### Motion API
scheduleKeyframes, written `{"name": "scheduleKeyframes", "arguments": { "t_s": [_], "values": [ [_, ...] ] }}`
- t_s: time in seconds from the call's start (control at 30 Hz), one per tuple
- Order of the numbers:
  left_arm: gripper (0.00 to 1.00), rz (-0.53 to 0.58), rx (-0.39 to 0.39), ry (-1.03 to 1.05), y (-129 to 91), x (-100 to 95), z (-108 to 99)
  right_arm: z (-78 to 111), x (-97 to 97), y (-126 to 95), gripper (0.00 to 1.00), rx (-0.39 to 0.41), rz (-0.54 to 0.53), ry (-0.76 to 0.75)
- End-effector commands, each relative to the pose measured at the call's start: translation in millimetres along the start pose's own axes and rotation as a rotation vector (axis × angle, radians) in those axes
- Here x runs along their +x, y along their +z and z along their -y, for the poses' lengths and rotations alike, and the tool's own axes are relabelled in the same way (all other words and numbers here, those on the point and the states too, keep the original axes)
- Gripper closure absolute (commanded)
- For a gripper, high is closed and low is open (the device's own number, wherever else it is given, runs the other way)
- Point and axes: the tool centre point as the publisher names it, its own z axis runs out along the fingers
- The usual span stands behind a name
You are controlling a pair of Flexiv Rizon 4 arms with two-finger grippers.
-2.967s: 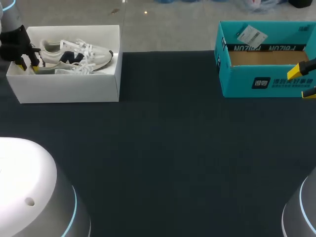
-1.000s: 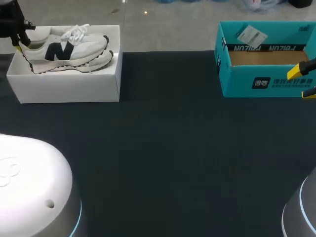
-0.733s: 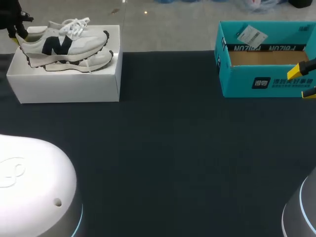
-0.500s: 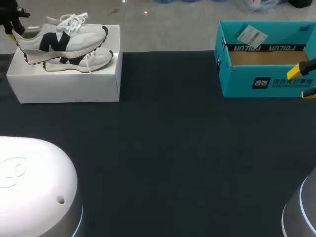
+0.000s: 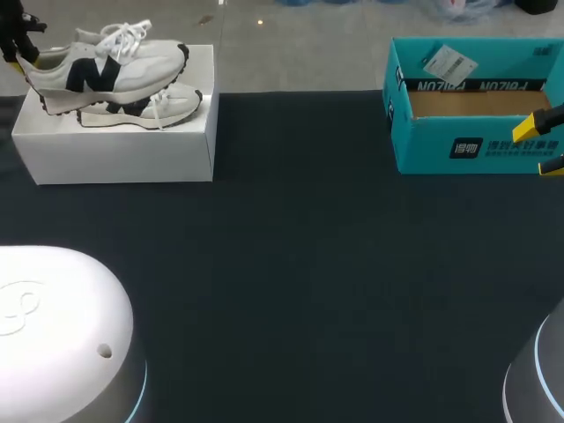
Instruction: Take the shoe out of the shoebox, open the shoe tongue, remove and reinsert the insole, then place the shoe into the shoebox
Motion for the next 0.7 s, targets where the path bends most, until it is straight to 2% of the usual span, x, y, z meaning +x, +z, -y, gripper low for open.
{"name": "scheduleKeyframes", "arguments": {
  "t_s": [0.03,0.17,0.33,0.47,0.7],
  "values": [
    [1.00,0.000,-0.002,0.001,-2.1,-0.1,0.9,-0.4,-0.1,0.5,0.00,0.001,0.003,0.001],
    [1.00,0.000,-0.002,0.001,-2.1,-0.1,0.9,-0.4,-0.1,0.5,0.00,0.001,0.003,0.001],
    [1.00,-0.066,0.045,-0.042,-8.4,-32.1,31.5,-0.4,-0.1,0.5,0.00,0.001,0.003,0.001],
    [1.00,-0.104,0.010,-0.086,-21.0,-51.3,49.4,-0.4,-0.1,0.5,0.00,0.001,0.003,0.001],
    [1.00,-0.088,-0.056,-0.066,-36.1,-89.9,74.3,-0.4,-0.1,0.5,0.00,0.001,0.003,0.001]
  ]
}}
